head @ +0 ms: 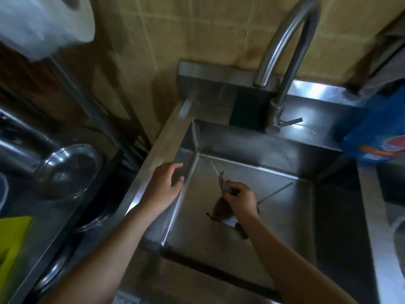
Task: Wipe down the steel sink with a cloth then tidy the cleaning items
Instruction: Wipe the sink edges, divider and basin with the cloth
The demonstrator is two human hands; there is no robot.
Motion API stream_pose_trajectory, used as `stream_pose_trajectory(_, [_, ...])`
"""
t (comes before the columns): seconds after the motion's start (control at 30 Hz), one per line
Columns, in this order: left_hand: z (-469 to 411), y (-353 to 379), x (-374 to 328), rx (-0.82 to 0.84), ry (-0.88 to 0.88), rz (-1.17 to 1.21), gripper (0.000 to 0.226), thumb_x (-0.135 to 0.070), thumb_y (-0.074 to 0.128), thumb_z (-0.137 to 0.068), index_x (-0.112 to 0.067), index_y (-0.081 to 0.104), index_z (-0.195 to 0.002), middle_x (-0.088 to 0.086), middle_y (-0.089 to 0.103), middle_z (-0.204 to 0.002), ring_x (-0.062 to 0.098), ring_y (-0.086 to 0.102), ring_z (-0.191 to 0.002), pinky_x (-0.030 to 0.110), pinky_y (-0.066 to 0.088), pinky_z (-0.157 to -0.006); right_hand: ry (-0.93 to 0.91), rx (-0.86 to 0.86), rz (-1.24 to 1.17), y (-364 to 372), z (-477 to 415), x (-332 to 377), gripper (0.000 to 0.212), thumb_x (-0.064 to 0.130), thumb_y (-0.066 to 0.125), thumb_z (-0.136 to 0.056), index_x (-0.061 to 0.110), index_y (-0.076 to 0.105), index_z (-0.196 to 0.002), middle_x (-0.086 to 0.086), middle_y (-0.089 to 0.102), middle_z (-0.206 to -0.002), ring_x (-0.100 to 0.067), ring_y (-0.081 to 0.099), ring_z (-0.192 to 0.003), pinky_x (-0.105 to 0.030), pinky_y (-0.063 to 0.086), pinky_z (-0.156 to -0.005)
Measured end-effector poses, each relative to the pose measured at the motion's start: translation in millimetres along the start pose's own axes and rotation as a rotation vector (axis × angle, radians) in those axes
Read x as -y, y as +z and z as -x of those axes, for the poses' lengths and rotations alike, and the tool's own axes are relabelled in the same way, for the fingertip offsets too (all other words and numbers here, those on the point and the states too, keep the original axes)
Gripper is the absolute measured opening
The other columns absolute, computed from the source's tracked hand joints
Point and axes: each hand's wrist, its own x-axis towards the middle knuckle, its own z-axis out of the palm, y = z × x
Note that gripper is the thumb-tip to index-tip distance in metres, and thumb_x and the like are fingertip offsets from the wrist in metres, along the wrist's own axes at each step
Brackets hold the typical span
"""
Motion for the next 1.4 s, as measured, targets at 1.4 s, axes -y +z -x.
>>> stream_pose_trajectory(1.4, [-262.3, 20.6, 51.6, 0.082, 0.418, -0.380, 0.074, -0.044, 0.001, -0.082, -0.015, 0.045, -0.135, -0.002, 0.036, -0.148, 0.017, 0.011, -0.144, 0.031, 0.019, -0.112, 0.317, -0.917, -0.864, 146.7, -202.4, 141.0, 0.039, 0.020, 0.082, -0.067, 0.025, 0.045, -0.077, -0.012, 0.051, -0.104, -0.023, 0.051, -0.088, -0.035, 0.047, -0.086])
